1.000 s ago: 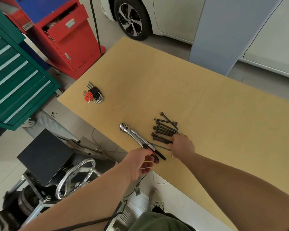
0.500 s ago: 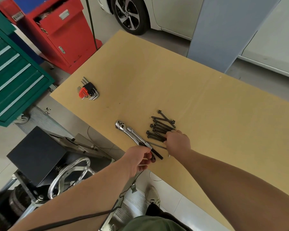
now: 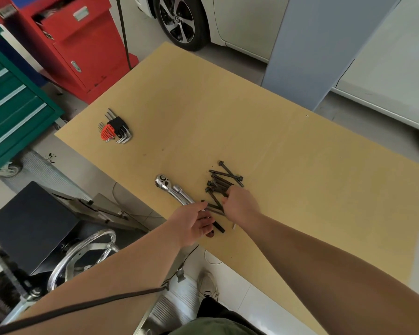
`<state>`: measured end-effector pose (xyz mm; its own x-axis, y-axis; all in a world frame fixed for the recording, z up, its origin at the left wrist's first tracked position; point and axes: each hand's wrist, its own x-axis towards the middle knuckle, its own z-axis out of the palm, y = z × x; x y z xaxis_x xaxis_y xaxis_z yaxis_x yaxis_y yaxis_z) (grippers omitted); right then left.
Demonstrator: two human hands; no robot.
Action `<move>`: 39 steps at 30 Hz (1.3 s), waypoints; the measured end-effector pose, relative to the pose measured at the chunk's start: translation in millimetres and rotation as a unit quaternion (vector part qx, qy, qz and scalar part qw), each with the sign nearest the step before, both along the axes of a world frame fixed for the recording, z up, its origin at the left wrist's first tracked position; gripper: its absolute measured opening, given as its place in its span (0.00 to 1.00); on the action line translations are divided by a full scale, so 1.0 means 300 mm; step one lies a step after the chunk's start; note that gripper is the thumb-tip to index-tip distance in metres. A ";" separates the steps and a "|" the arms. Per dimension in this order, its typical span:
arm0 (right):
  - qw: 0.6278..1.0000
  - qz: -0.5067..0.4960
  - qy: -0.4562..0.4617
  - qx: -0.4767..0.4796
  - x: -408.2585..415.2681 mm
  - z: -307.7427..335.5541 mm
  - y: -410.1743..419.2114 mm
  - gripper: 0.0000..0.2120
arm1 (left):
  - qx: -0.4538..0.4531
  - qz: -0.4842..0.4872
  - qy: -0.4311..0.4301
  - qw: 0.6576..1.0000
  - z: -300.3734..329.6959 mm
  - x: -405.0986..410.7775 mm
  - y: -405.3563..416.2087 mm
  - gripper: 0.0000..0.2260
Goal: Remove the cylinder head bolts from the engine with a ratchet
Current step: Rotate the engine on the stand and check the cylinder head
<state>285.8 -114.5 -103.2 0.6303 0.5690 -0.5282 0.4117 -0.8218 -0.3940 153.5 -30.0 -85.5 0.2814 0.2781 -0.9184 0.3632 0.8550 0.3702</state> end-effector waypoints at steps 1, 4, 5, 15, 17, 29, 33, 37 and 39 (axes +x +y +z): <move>1.000 0.011 -0.010 -0.007 -0.009 -0.003 -0.004 0.09 | 0.001 -0.003 0.003 1.000 -0.005 0.009 -0.003 0.12; 0.999 0.050 -0.009 -0.018 -0.037 -0.033 -0.020 0.13 | 0.017 -0.008 0.010 1.000 -0.028 0.020 -0.002 0.11; 0.998 0.057 -0.007 -0.022 -0.044 -0.046 -0.023 0.13 | 0.019 -0.007 0.010 1.000 -0.035 0.019 -0.001 0.11; 0.983 0.128 -0.109 -0.069 -0.015 -0.110 -0.004 0.06 | 0.025 -0.003 0.003 1.000 -0.084 0.000 -0.004 0.05; 0.978 0.152 -0.129 -0.062 -0.011 -0.112 -0.004 0.08 | 0.025 -0.003 -0.001 1.000 -0.086 0.004 -0.004 0.05; 0.991 0.070 0.072 0.093 -0.032 -0.013 0.000 0.08 | 0.010 0.043 -0.085 0.995 -0.080 0.041 0.006 0.11; 0.970 0.009 0.168 0.174 -0.098 0.066 -0.022 0.08 | 0.031 0.069 -0.137 0.988 -0.042 0.021 0.011 0.10; 0.934 -0.067 0.268 0.225 -0.181 0.147 -0.038 0.06 | 0.050 0.074 -0.164 0.982 0.030 -0.106 0.035 0.08; 0.916 -0.090 0.302 0.247 -0.251 0.177 -0.041 0.11 | 0.062 0.080 -0.168 0.981 0.071 -0.218 0.048 0.07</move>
<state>210.6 -126.8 -50.0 0.4150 0.7481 -0.5177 -0.1296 -0.5146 -0.8476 88.1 -15.7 -64.1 0.5064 0.4475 -0.7371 0.0674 0.8317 0.5512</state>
